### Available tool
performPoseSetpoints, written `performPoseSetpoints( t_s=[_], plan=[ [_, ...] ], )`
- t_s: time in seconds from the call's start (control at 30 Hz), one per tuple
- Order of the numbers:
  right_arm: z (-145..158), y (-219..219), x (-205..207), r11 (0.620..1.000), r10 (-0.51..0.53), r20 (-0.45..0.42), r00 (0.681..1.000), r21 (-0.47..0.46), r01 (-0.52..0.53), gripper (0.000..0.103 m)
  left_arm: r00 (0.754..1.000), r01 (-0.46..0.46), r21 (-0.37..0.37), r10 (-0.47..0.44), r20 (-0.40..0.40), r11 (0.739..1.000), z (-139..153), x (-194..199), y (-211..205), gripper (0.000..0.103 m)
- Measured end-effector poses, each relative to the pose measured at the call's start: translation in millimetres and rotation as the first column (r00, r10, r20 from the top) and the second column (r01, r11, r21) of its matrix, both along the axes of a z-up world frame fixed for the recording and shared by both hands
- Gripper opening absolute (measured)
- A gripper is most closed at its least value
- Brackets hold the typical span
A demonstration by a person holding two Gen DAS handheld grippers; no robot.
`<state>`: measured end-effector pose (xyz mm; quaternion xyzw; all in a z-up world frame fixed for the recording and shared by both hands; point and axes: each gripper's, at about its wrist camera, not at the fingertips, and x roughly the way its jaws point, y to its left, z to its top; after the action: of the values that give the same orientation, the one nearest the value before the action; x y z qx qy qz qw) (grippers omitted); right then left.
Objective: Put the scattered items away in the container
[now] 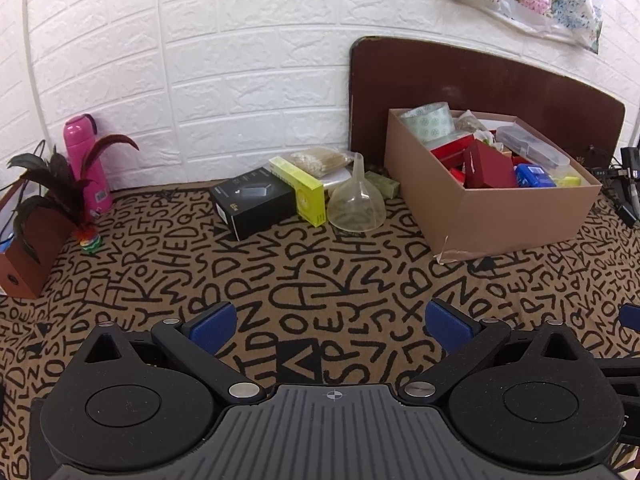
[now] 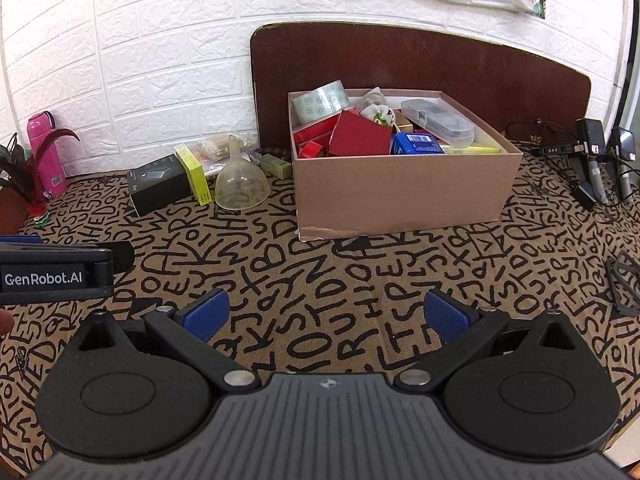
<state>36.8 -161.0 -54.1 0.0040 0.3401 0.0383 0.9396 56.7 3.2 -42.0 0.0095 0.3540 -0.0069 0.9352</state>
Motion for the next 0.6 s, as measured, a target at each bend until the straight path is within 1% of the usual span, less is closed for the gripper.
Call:
performPoseSetpoints(
  t_s=[0.33,0.6],
  plan=[
    [-7.8,5.2,12.8,1.000,0.010,-0.031,0.999,0.006,-0.010,0.103,1.000,0.002,-0.007,-0.002,-0.026,1.000,-8.8,13.2,3.2,0.103],
    [-21.9,18.7,32.7,0.999,0.040,-0.066,0.997,-0.004,-0.040,0.103,0.998,-0.007,-0.022,0.005,-0.059,1.000,-24.4,33.7,18.1,0.103]
  ],
)
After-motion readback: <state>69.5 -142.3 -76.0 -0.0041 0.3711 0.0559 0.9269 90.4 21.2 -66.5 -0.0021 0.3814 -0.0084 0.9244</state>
